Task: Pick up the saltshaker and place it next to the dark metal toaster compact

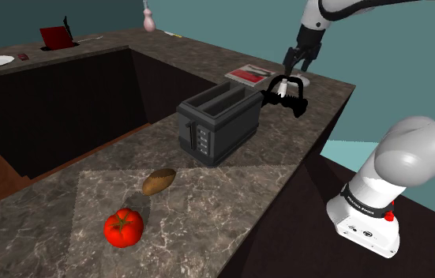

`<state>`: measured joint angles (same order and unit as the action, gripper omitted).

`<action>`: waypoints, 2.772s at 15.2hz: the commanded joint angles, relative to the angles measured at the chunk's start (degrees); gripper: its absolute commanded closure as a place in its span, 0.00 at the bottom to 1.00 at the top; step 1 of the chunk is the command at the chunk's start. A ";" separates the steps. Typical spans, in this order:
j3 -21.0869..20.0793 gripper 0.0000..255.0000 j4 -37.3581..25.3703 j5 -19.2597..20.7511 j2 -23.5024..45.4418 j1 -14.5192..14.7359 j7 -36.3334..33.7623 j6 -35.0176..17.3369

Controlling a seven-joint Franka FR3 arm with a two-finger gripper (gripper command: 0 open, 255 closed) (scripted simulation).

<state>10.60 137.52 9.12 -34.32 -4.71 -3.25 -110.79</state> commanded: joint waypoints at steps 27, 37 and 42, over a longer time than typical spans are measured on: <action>15.40 0.00 -20.25 -19.22 48.09 -8.60 22.89 -35.61; 13.74 0.00 -21.30 -22.72 52.77 -10.16 25.26 -38.79; 13.74 1.00 -21.31 -22.72 52.77 -10.16 25.26 -38.79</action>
<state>24.35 116.18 -13.60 18.42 -14.88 22.00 -149.59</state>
